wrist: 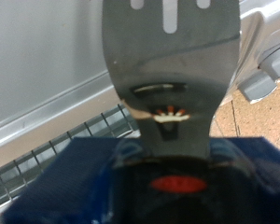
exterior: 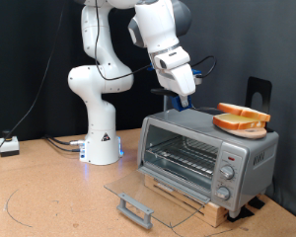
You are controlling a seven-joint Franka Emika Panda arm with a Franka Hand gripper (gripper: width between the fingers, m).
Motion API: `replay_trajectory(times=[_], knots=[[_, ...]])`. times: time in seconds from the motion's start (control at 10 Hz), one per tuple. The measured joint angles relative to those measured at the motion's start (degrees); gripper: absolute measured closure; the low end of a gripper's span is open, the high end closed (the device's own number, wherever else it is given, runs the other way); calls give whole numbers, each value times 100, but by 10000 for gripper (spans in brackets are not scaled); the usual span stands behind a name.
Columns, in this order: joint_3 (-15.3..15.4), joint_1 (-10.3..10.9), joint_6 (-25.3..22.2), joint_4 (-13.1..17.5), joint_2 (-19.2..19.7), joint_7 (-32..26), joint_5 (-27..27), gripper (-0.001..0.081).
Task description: Make a piece of toast with the oven
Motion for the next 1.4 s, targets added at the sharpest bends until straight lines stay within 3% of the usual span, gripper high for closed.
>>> replay_trajectory(times=[0.9, 1.4], knots=[[15, -123, -145, -86, 38, 21, -238, 410], [367, -121, 21, -33, 250, 505, -256, 410]])
